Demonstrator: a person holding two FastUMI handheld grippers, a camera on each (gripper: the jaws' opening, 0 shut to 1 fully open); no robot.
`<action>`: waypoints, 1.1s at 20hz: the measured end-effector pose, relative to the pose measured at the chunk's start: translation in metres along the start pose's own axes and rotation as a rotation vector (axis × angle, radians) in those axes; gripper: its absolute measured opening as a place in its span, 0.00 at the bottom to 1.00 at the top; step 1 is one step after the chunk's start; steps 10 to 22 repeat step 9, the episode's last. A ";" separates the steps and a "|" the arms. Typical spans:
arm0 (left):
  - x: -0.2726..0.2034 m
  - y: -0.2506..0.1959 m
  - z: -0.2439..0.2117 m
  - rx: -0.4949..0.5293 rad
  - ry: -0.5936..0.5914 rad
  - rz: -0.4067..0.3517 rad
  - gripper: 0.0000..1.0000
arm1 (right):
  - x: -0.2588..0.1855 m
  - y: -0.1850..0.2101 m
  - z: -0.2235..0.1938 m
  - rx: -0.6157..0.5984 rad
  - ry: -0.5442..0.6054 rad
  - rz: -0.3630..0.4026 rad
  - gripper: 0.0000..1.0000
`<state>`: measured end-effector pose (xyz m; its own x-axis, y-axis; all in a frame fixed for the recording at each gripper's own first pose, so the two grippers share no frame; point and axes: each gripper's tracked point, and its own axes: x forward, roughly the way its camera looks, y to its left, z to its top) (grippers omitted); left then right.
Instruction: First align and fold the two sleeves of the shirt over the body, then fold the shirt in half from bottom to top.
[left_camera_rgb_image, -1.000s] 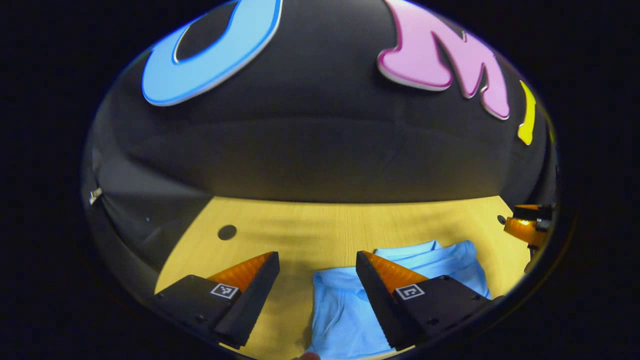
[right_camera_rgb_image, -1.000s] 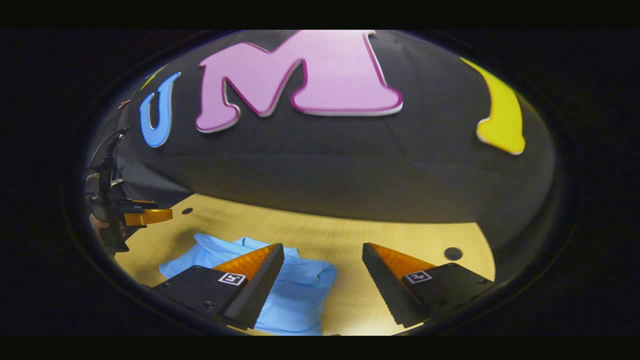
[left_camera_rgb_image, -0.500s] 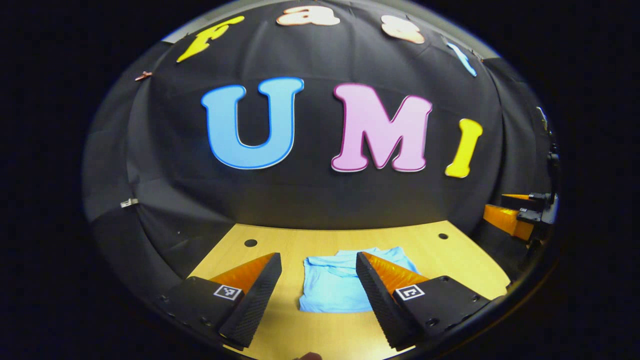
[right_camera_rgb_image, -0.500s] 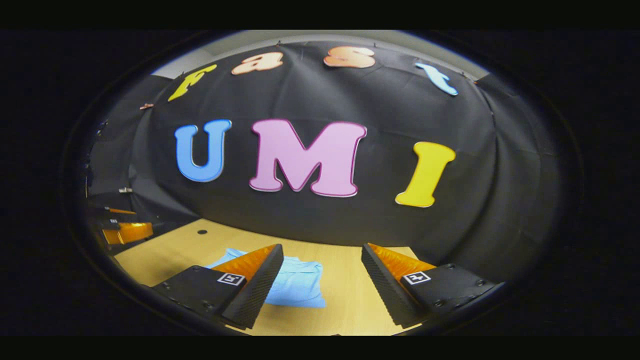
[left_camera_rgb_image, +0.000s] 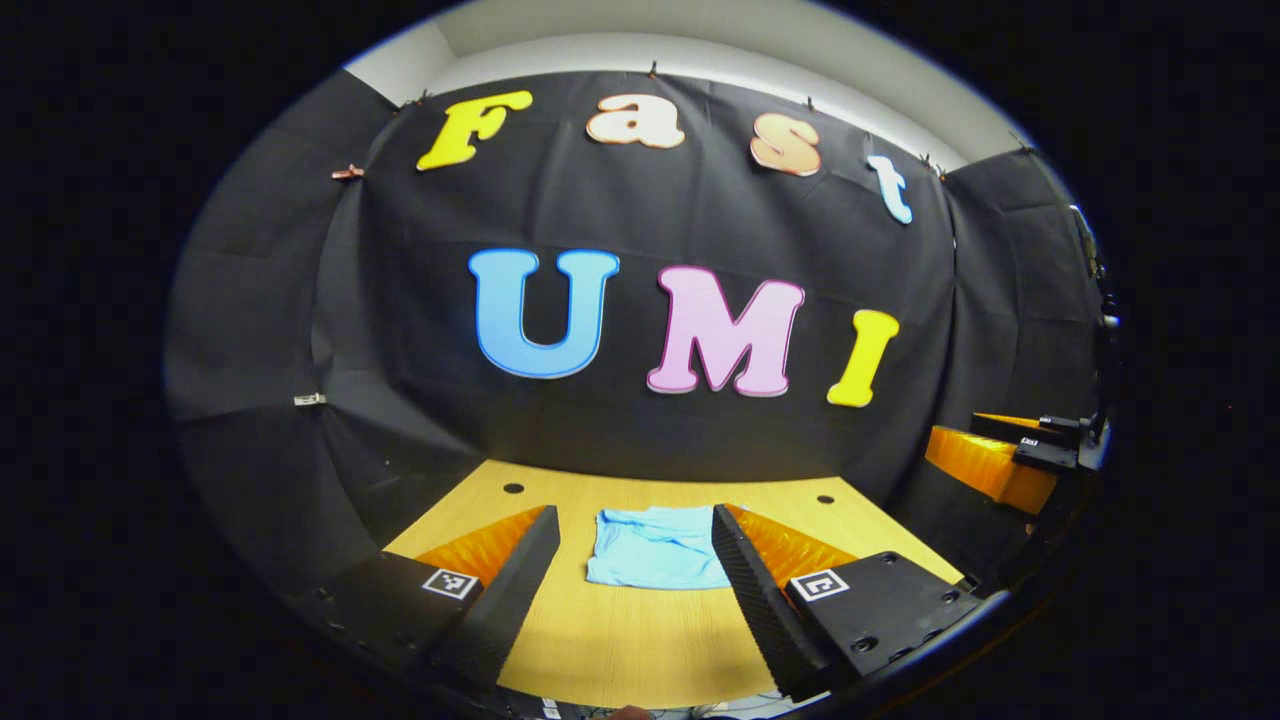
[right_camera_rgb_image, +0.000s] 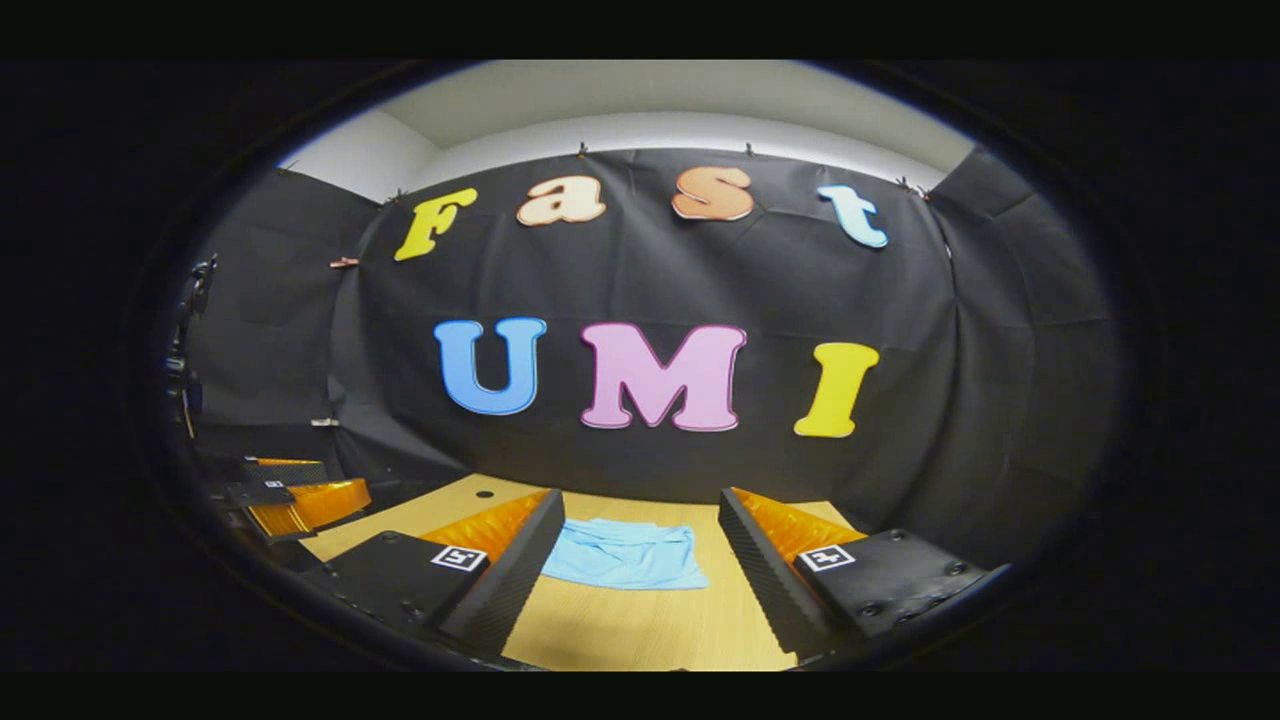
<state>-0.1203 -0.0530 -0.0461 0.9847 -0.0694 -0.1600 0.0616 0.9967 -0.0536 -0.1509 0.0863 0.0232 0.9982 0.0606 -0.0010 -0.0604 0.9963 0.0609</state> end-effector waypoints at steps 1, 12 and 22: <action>-0.007 0.000 0.005 -0.001 -0.016 0.008 0.98 | -0.006 0.001 0.007 -0.009 -0.018 0.000 0.97; -0.012 -0.034 0.035 0.020 -0.056 0.001 0.98 | -0.028 -0.022 0.043 0.011 -0.087 -0.029 0.96; -0.012 -0.034 0.035 0.020 -0.056 0.001 0.98 | -0.028 -0.022 0.043 0.011 -0.087 -0.029 0.96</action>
